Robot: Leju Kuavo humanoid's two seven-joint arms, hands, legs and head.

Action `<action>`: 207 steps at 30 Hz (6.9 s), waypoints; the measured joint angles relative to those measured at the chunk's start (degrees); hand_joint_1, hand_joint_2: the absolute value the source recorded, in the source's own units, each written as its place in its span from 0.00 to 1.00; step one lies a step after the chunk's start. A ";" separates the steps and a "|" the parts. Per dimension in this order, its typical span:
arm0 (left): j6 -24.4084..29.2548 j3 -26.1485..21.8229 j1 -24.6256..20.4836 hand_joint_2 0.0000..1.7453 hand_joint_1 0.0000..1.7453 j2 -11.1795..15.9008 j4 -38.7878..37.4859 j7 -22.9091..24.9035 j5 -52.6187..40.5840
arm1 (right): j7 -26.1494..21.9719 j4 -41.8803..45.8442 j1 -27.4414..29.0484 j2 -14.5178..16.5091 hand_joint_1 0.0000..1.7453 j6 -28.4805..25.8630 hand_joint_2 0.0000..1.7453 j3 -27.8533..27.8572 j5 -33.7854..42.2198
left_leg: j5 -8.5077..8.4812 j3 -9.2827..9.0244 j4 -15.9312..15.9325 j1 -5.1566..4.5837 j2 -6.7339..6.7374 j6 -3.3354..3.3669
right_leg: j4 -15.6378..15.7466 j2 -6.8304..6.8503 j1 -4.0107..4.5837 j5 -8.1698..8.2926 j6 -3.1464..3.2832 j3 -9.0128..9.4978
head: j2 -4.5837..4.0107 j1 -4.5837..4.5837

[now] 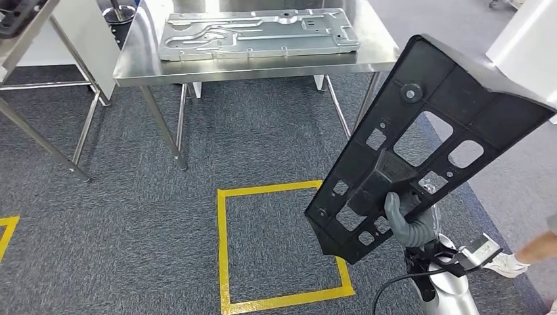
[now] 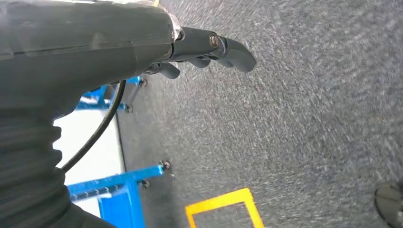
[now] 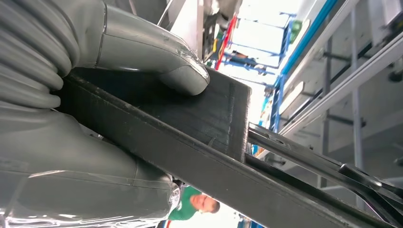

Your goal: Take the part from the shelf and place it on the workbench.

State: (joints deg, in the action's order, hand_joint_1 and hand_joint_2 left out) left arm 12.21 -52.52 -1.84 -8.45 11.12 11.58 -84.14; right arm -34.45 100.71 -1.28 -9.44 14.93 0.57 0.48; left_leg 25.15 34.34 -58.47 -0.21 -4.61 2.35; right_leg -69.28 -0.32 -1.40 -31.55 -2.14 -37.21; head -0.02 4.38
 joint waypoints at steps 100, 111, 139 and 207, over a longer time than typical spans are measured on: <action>4.03 0.91 -3.26 1.00 0.00 -2.02 0.40 -12.89 3.99 | 9.71 -1.38 -12.04 5.66 1.00 -1.63 1.00 -6.41 -7.75 | 6.34 -9.22 -3.51 0.85 4.69 -4.05 | 9.88 0.52 -0.26 7.32 2.30 0.91 | 0.00 -0.05; 4.09 0.50 -3.84 1.00 0.00 -2.43 0.40 -14.04 4.42 | 12.04 -4.20 -19.43 5.29 1.00 -1.19 1.00 -8.69 -8.61 | -1.30 2.43 -0.85 -1.94 3.84 0.76 | 10.34 -0.51 1.30 0.76 3.08 9.06 | 0.00 -0.04; 2.66 -0.27 -3.93 1.00 0.00 -2.92 0.40 -15.02 3.68 | 21.45 -28.34 -63.24 -1.72 1.00 -13.64 1.00 -24.05 -44.71 | 4.40 5.42 -5.62 -0.18 4.33 -2.55 | 10.69 0.12 -0.31 2.34 2.76 7.34 | 0.00 0.06; -1.28 -1.84 -4.53 0.00 0.00 -4.03 0.25 -17.21 9.69 | 25.22 -64.51 -84.27 -2.22 0.00 -11.74 0.00 -39.43 -74.93 | 1.09 -2.83 0.92 0.70 3.97 -1.10 | 9.74 1.13 0.24 10.76 0.09 -3.85 | 0.00 0.02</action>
State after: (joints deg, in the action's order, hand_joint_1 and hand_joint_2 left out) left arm 10.93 -54.36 -6.37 -12.47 11.37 -5.63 -74.46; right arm -9.23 36.19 -85.55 -11.66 3.19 -38.86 -74.45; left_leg 26.24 31.51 -57.55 0.49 -0.64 1.24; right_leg -59.54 0.80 -1.16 -20.79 -2.06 -41.05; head -0.02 4.40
